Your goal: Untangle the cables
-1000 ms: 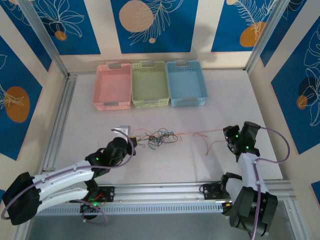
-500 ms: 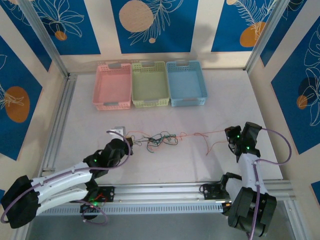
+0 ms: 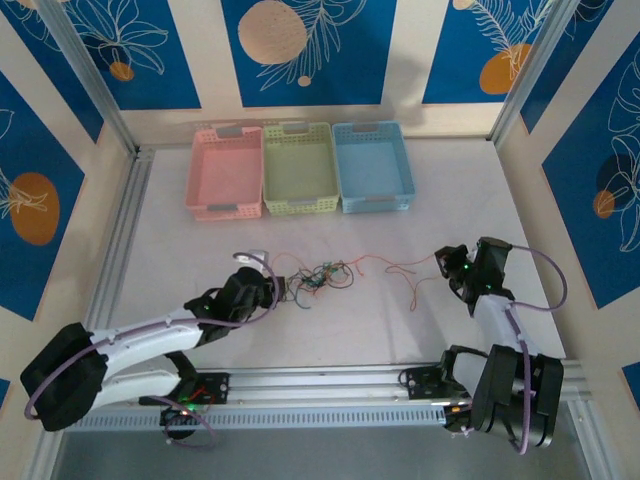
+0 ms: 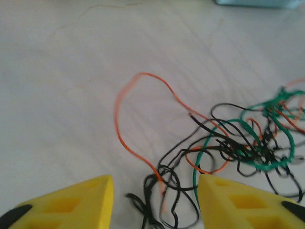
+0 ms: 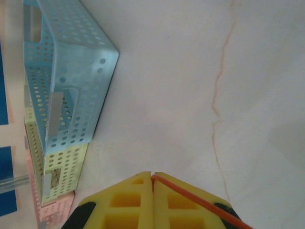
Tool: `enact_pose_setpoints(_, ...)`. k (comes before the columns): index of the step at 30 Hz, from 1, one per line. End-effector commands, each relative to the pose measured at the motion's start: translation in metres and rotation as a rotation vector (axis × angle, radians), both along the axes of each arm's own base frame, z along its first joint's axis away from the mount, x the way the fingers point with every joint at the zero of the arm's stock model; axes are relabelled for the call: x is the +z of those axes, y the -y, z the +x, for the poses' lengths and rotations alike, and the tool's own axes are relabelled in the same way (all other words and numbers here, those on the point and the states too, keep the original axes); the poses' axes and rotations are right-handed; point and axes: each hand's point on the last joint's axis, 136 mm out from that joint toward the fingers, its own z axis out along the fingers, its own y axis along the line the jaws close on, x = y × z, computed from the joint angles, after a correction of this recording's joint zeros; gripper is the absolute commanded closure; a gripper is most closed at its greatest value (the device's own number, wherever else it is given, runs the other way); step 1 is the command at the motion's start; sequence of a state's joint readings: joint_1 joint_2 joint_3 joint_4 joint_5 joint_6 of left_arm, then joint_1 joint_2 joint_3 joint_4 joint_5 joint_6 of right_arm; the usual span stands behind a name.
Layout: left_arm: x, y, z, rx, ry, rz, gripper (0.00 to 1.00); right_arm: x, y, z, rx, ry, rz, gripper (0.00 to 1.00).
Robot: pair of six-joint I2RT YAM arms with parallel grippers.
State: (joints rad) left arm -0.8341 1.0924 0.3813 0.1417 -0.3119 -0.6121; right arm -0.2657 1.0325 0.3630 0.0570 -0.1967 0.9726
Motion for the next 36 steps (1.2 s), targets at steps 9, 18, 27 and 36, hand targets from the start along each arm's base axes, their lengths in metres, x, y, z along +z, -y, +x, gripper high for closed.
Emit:
enact_pose_setpoints(9, 0.046, 0.049, 0.004, -0.253, -0.025, 0.058, 0.21, 0.022, -0.021, 0.017, 0.108, 0.098, -0.003, 1.00)
enact_pose_setpoints(18, 0.061, 0.110, 0.037, -0.431, -0.131, 0.210, 0.21, 0.017, -0.025, 0.017, 0.115, 0.078, 0.011, 1.00)
enact_pose_setpoints(27, 0.026, 0.146, 0.052, -0.529, -0.253, 0.256, 0.33, 0.015, -0.022, 0.016, 0.102, 0.070, 0.013, 1.00)
enact_pose_setpoints(36, 0.005, 0.143, 0.052, -0.514, -0.296, 0.249, 0.43, 0.012, -0.022, 0.016, 0.102, 0.061, 0.026, 1.00)
